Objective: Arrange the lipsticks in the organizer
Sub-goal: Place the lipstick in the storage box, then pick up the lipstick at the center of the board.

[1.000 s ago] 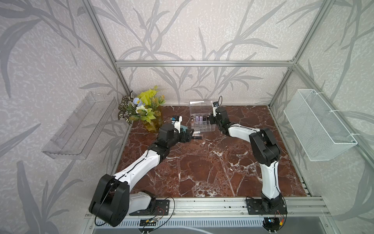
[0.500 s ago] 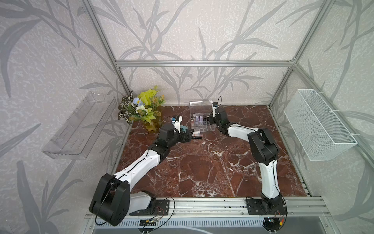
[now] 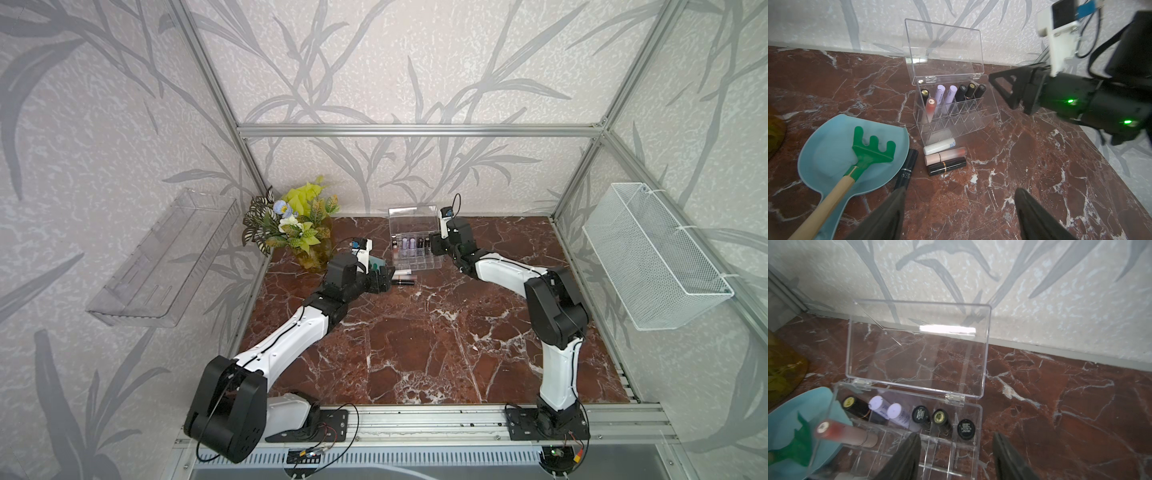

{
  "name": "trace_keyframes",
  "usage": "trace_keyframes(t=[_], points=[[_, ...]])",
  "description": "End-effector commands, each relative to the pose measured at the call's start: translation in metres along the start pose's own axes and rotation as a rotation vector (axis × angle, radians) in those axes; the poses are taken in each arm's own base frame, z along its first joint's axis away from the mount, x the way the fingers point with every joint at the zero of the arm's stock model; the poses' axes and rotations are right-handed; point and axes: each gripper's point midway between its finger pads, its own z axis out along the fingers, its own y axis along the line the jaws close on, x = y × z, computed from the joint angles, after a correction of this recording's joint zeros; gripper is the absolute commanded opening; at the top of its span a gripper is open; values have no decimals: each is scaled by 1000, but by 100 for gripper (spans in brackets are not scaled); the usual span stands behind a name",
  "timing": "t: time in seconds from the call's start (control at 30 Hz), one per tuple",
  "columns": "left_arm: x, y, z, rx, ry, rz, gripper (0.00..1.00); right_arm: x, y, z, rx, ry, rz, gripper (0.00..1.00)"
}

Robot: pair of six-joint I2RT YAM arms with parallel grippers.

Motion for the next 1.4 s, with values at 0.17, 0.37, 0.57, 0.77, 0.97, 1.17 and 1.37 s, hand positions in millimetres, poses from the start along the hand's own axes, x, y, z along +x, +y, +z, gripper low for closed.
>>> trace_keyframes(t=[0.17,0.37,0.57,0.77,0.97,1.17,1.37], points=[[20,21,10,-87,130,-12,81,-34,53,-130,-228,182,168,67],[35,32,14,-166,248,-21,79,-10,71,-188,-292,240,243,69],[55,17,25,-149,279,-83,79,9,68,-199,-308,220,237,72],[75,7,52,-212,393,-10,81,33,73,-196,-362,237,210,75],[84,25,57,-314,417,15,82,42,63,-197,-363,246,216,76],[88,43,65,-403,457,58,84,42,53,-203,-361,228,232,76],[88,50,81,-412,484,104,85,40,47,-207,-355,222,231,76]])
